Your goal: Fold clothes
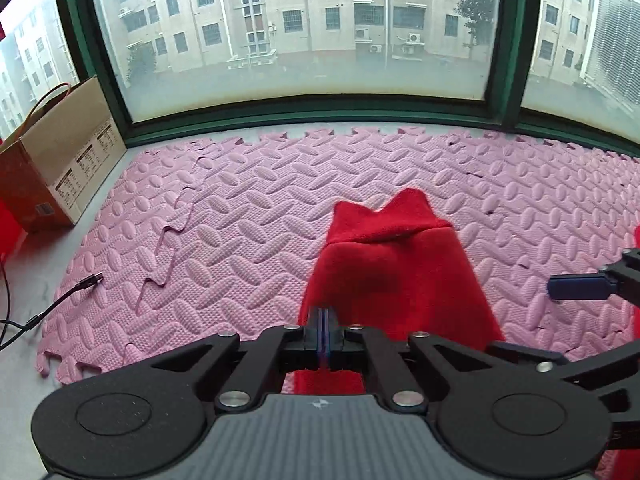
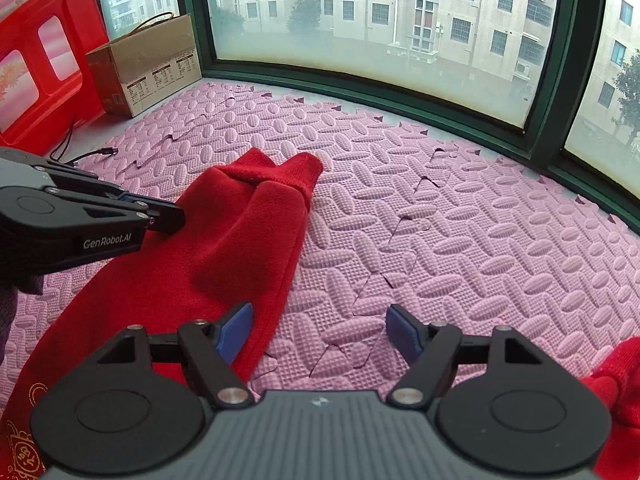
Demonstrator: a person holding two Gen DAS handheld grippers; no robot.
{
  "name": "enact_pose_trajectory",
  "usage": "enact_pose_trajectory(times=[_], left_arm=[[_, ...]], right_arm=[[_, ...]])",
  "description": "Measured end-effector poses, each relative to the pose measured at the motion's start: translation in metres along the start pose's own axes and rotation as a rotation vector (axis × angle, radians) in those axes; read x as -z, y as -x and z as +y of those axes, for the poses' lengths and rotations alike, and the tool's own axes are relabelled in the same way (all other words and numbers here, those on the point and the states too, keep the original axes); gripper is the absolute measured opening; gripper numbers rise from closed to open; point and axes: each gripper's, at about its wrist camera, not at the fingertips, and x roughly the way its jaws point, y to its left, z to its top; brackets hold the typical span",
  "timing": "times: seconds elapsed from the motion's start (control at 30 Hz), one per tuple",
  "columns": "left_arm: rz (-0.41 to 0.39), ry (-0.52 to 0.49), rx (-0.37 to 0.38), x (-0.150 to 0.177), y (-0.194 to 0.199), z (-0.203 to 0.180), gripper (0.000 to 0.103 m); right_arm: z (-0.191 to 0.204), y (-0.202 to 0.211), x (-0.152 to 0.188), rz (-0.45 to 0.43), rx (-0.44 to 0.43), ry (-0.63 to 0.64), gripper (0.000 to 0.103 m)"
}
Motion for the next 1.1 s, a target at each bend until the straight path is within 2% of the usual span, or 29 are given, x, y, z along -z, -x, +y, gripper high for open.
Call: enact_pose_trajectory(times=[0.03, 0.07, 0.17, 0.23, 0.33, 0.4, 0.47, 0.53, 0.67, 0.8, 0.9, 1.1], left_arm=[[0.002, 0.022, -0.002, -0.002, 0.000, 0.007, 0.013], [0.004, 0.040, 0.005, -0.003, 0.000, 0.012, 0.017], [-0.022, 0.056, 0.043, -0.006, 0.008, 0.014, 0.018], [-0.038, 0.064, 0.062, -0.009, 0.011, 0.010, 0.038], [-0.070, 0.029, 0.045, -0.014, 0.012, -0.002, 0.052], [-0.067, 0.016, -0.001, -0.018, 0.005, -0.006, 0.057], [-0.035, 0.021, -0.026, -0.021, -0.007, -0.004, 0.057], [-0.009, 0.022, -0.049, -0.019, -0.018, 0.002, 0.059], [-0.011, 0.062, -0.031, -0.013, -0.016, 0.017, 0.062], [-0.018, 0.026, -0.013, 0.000, 0.010, 0.014, 0.062], [-0.015, -0.025, 0.028, 0.021, 0.035, 0.004, 0.068], [0.025, -0.066, 0.087, 0.073, 0.075, -0.013, 0.071]], right_arm=[[-0.001, 0.000, 0.000, 0.000, 0.003, -0.006, 0.075], [-0.001, 0.001, -0.002, -0.006, 0.004, -0.009, 0.075], [0.001, 0.005, -0.010, -0.037, 0.000, -0.015, 0.074], [0.001, 0.003, -0.017, -0.046, -0.003, -0.023, 0.075], [-0.002, -0.006, -0.023, -0.033, 0.011, -0.031, 0.077], [-0.005, -0.013, -0.027, -0.024, 0.020, -0.036, 0.077], [-0.007, -0.019, -0.031, -0.015, 0.030, -0.042, 0.077], [-0.009, -0.025, -0.035, -0.006, 0.039, -0.047, 0.082], [-0.017, -0.016, -0.036, -0.006, 0.006, -0.057, 0.082], [-0.012, 0.011, -0.024, 0.003, -0.013, 0.007, 0.082], [-0.003, 0.030, -0.002, 0.026, -0.023, 0.060, 0.082], [0.015, 0.058, 0.039, 0.044, -0.070, 0.080, 0.082]])
